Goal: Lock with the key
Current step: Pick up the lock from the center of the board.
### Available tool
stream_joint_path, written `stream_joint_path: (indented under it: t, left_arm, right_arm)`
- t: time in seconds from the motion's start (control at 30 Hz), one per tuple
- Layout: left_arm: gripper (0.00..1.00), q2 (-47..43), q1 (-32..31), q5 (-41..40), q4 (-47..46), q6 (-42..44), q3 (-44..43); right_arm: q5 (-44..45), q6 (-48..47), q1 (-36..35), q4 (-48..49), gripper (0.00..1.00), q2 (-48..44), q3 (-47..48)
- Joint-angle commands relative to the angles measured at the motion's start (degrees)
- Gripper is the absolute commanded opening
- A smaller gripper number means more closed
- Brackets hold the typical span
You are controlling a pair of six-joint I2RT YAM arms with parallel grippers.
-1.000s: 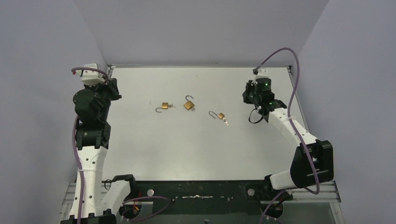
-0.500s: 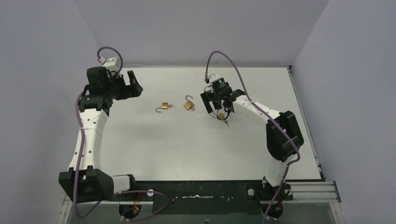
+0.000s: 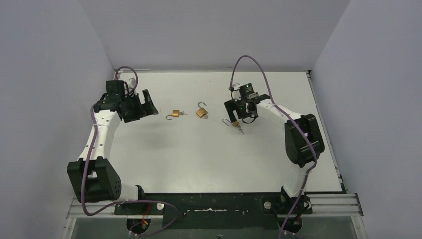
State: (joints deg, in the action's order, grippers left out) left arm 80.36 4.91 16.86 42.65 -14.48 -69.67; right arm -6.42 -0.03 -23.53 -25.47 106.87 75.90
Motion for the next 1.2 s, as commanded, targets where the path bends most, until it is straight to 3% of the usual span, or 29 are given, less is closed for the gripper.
stream_joint_path:
  t: [0.0,0.1,0.17,0.23,0.3,0.33,0.5,0.7,0.77,0.83,0.93,1.03,1.17]
  left_arm:
    - [0.97,-3.60,0.02,-3.36,-4.04,-0.88,1.39]
    - [0.97,-5.09,0.68,-4.98,-3.66,-2.26,1.62]
    - [0.97,-4.47,3.14,-1.63,-2.02,-3.20,1.54]
    - [0.97,-2.35,7.41,7.81,-2.22,-3.67,1.88]
    - [0.97,-0.12,12.43,23.40,-7.15,-4.37,4.03]
    - [0.97,0.05,13.87,25.47,-9.94,-6.27,5.40]
    - [0.97,-6.32,13.50,12.19,-11.87,-5.61,7.22]
    - [0.97,-12.57,12.83,0.92,-5.13,-1.75,4.92]
    - [0.97,-17.63,12.76,-0.68,-8.43,-2.62,7.59]
    - [0.97,-20.81,13.32,-3.66,-12.86,-9.04,11.94]
    - [0.97,-20.04,16.69,1.00,-17.20,-15.88,15.72]
    - [0.97,-16.87,16.10,-1.57,-12.76,-13.23,11.66]
    - [0.97,-20.47,13.21,-7.50,-13.58,-9.16,10.07]
  right_arm:
    - [-2.38,-0.31,-1.27,1.80,0.87,1.09,0.38]
    - [-0.22,-0.66,-2.61,1.94,0.83,1.63,-0.30]
    - [0.73,-0.92,-3.20,1.35,0.73,2.48,-0.22]
    - [1.47,-0.93,-3.29,0.78,0.62,3.20,-0.04]
    - [2.35,-0.93,-3.49,0.37,0.51,3.79,0.07]
    - [2.56,-1.01,-3.53,0.23,0.47,3.93,0.01]
    - [4.25,-0.60,-3.65,0.86,0.43,3.83,-0.93]
    - [5.88,-0.67,-3.69,1.48,0.45,4.30,-1.46]
    - [5.64,-0.71,-3.71,1.51,0.44,4.90,-1.57]
    - [5.53,-0.68,-3.64,1.52,0.43,5.67,-1.49]
    - [5.49,-0.76,-3.75,1.31,0.40,6.17,-1.37]
    - [5.62,-0.76,-3.68,1.52,0.38,6.07,-1.72]
    - [5.08,-0.69,-3.76,1.40,0.30,6.96,-1.31]
